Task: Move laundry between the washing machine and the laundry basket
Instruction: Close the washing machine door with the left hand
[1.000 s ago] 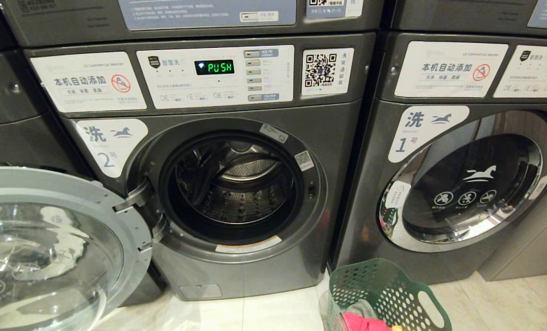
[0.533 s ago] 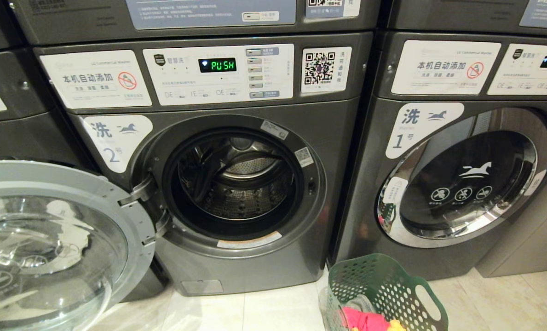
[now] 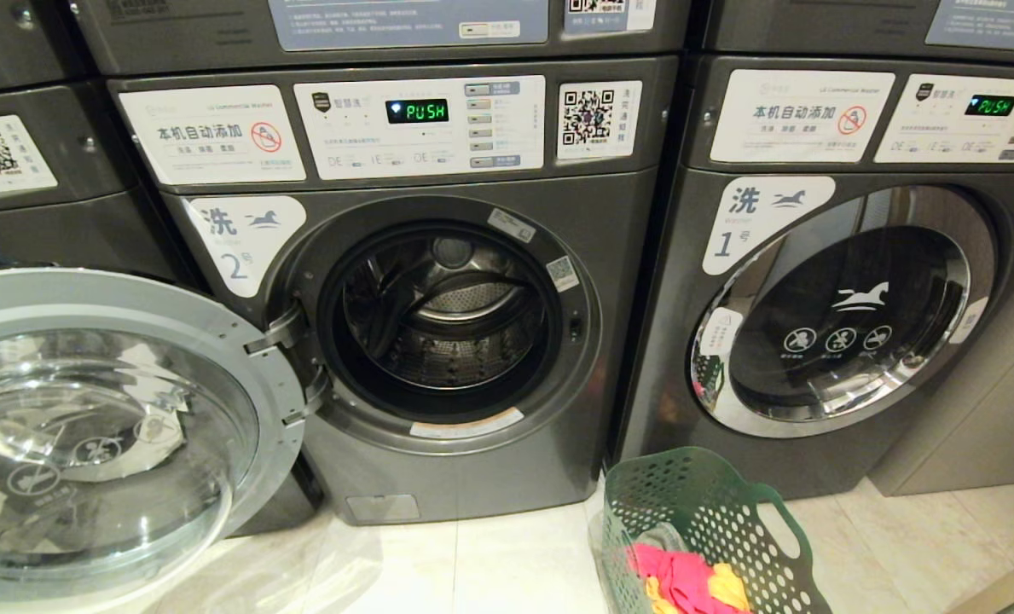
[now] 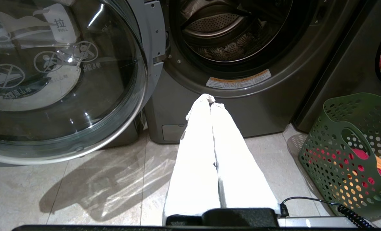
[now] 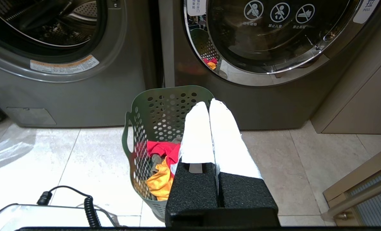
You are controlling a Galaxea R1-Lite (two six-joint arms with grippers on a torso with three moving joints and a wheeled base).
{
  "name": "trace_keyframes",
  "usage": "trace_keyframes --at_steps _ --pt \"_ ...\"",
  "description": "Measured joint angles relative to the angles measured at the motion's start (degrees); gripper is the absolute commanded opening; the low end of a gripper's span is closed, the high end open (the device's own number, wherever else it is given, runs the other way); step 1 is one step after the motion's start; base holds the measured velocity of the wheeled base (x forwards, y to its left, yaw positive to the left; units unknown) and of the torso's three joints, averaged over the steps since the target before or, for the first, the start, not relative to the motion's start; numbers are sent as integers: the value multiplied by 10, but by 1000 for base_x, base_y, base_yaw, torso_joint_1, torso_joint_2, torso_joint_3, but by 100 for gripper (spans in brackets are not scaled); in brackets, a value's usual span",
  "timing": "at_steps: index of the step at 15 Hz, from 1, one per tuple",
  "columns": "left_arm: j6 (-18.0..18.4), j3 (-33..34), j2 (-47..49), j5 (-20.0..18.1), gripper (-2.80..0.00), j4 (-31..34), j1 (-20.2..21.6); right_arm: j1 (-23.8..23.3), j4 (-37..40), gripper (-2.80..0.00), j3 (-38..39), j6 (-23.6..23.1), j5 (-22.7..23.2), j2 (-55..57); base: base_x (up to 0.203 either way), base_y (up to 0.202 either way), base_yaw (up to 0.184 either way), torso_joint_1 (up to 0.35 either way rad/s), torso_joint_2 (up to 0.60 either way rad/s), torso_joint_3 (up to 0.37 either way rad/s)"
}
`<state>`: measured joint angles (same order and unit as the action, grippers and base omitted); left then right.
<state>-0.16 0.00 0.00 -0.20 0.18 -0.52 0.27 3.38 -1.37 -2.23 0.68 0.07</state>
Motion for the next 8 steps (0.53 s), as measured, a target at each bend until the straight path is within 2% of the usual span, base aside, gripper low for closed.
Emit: trace_keyframes --at_steps 8 --pt "0 0 0 0 -280 0 0 0 -4 -280 2 -2 0 0 0 0 0 0 0 0"
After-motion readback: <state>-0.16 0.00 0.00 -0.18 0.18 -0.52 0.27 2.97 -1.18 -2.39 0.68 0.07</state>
